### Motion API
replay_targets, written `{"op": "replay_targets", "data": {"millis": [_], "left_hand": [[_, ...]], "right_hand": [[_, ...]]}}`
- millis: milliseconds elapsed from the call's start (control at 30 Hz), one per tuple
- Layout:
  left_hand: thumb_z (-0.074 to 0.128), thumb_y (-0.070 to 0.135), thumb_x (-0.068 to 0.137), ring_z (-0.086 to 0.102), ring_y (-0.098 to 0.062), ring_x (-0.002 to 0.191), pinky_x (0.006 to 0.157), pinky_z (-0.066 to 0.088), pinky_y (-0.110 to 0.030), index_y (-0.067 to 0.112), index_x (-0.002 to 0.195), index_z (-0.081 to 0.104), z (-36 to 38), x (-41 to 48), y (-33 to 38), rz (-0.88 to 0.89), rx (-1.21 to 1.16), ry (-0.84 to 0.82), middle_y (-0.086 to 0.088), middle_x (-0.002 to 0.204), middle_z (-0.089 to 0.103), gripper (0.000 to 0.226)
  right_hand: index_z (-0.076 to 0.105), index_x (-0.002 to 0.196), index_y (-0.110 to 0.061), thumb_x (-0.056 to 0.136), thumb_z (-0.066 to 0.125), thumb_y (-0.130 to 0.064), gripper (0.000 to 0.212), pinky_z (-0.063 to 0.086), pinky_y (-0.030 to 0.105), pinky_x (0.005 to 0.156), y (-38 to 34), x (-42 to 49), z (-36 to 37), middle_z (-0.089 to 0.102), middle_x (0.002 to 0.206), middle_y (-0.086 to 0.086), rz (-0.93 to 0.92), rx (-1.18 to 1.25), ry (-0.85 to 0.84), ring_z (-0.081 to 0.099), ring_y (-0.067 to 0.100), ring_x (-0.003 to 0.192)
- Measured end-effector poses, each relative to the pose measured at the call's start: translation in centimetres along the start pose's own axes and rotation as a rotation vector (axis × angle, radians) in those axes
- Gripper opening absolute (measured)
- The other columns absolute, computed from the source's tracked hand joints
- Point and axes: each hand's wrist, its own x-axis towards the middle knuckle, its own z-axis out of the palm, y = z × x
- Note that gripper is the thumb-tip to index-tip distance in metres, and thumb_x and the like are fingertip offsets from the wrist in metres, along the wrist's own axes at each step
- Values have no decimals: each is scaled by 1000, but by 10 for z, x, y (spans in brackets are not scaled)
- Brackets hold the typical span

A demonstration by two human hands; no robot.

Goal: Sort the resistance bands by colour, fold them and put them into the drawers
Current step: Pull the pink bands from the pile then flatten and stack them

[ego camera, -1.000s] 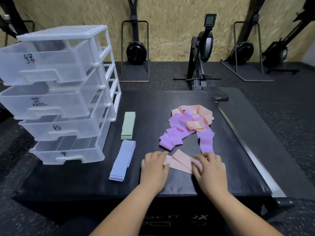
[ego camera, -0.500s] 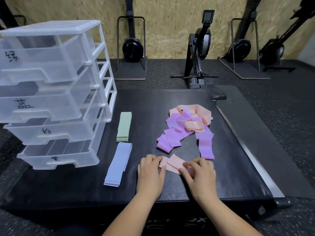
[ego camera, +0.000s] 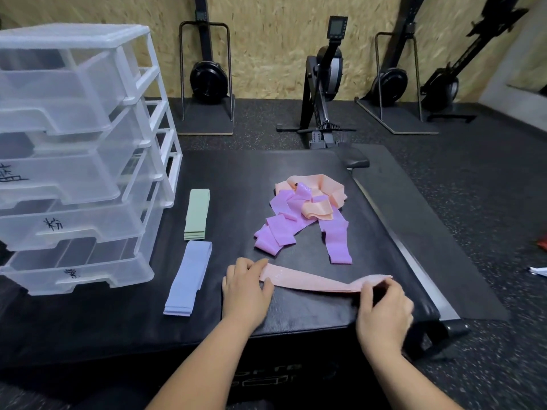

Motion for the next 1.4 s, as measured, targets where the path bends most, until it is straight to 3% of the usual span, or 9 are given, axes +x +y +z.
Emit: {"op": "replay_targets", "data": {"millis": [133,233,433,633,733,867,1100,1267,1400], "left_hand": [[58,38,96,44,-23,117,104,38,-40,36,144,57,-2,5,2,-47,-6,-54,7,124,49,48],[64,36,90,47,-26,119,104,39,-41,38,130,63,-10,13,7,-104,-42,-105,4,125,53,40],[69,34,93,54,-23,109,97,43,-41,35,99,64,-16,21,10,-120,-98,-88,11,106,61,8],[65,22,96,59,-20,99,95,46,-44,35,99,59,-15,8,7,-18,-97,-37,14,89,65,15],[63,37,98,58,-19,100,94,45,-45,35,105,64,-18,-2,5,53,-68,-21,14,96,62,7],[69,58,90,50,-13,99,93,43,-39,39,105,65,-19,-15,-6,231,103,-84,16,99,53,24],[75,41,90,57,-13,95,93,46,-41,35,85,58,-29,-5,3,108,-30,-199,16,92,63,19],[72,27,93,64,-13,84,75,48,-30,33,95,60,-44,10,-11,-76,-267,-161,9,85,67,13],[67,26,93,61,-16,92,85,51,-38,34,103,58,-44,11,-25,-30,-115,-152,12,88,65,16]], "right_hand": [[50,127,-26,94,71,-32,40,46,51,104,-2,1,-18,66,99,-7,67,232,-90,64,29,104],[55,128,-27,94,71,-26,38,45,38,89,-10,10,-29,60,86,-21,126,307,-116,62,23,92],[72,105,-30,91,71,-18,19,46,31,81,-6,31,-39,73,92,-13,62,324,-176,67,13,85],[75,102,-32,91,72,-22,16,55,35,80,2,43,-43,74,84,-9,55,365,-168,69,14,82],[76,101,-31,92,70,-25,13,53,35,83,3,49,-41,75,88,-13,75,331,-146,70,15,85],[74,100,-30,92,70,-25,11,53,37,90,15,53,-36,74,98,-9,34,163,-212,69,20,95],[78,107,-20,89,70,-12,21,51,37,97,15,53,-32,73,108,2,-113,55,-223,68,27,101],[79,100,-25,92,74,-18,13,52,32,93,14,55,-25,75,103,-2,-146,132,-259,70,17,91],[78,98,-26,89,76,-19,11,53,34,88,10,53,-16,70,104,-2,-214,57,-335,69,20,94]]}}
